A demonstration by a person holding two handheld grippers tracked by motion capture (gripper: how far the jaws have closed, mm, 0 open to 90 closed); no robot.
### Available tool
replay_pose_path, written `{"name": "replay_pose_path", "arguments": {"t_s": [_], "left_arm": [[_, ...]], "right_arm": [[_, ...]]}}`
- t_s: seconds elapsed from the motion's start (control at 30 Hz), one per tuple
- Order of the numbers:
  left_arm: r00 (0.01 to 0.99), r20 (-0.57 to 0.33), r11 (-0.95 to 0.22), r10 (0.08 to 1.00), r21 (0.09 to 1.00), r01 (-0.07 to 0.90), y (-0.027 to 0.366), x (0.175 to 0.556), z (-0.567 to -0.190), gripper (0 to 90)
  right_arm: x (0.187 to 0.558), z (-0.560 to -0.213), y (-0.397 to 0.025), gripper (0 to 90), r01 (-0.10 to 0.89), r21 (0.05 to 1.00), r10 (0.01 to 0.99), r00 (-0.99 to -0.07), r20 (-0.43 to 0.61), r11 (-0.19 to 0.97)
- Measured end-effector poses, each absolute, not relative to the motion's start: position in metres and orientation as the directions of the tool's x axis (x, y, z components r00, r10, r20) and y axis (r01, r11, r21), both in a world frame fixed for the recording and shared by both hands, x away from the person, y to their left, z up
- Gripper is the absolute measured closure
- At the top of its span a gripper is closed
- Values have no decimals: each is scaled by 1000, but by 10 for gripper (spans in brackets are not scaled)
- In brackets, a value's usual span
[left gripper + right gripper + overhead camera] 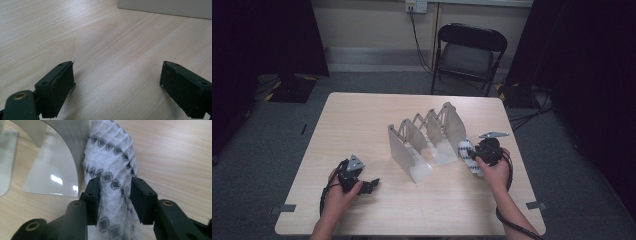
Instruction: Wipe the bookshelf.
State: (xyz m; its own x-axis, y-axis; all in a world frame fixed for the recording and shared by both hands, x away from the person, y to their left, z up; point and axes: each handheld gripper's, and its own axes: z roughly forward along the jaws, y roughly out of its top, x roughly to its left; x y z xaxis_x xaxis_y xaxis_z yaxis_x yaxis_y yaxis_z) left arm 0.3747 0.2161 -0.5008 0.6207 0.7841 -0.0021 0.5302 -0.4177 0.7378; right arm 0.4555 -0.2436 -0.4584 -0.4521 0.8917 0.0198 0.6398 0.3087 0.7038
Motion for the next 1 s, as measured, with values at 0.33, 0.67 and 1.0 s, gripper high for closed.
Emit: {"name": "replay_pose_path", "arguments": {"t_s": [0.33,0.67,1.0], "left_arm": [[621,0,-420,784,738,529,216,375,-501,119],[621,0,-420,784,738,529,216,375,-501,119],[621,0,-420,784,737,529,216,375,-501,119]], "right_arm": [[459,-435,-244,802,640,718,900,-434,43,275],[472,-345,-234,801,514,814,886,-465,1,269],[479,-364,-217,801,534,789,858,-514,20,302]]}}
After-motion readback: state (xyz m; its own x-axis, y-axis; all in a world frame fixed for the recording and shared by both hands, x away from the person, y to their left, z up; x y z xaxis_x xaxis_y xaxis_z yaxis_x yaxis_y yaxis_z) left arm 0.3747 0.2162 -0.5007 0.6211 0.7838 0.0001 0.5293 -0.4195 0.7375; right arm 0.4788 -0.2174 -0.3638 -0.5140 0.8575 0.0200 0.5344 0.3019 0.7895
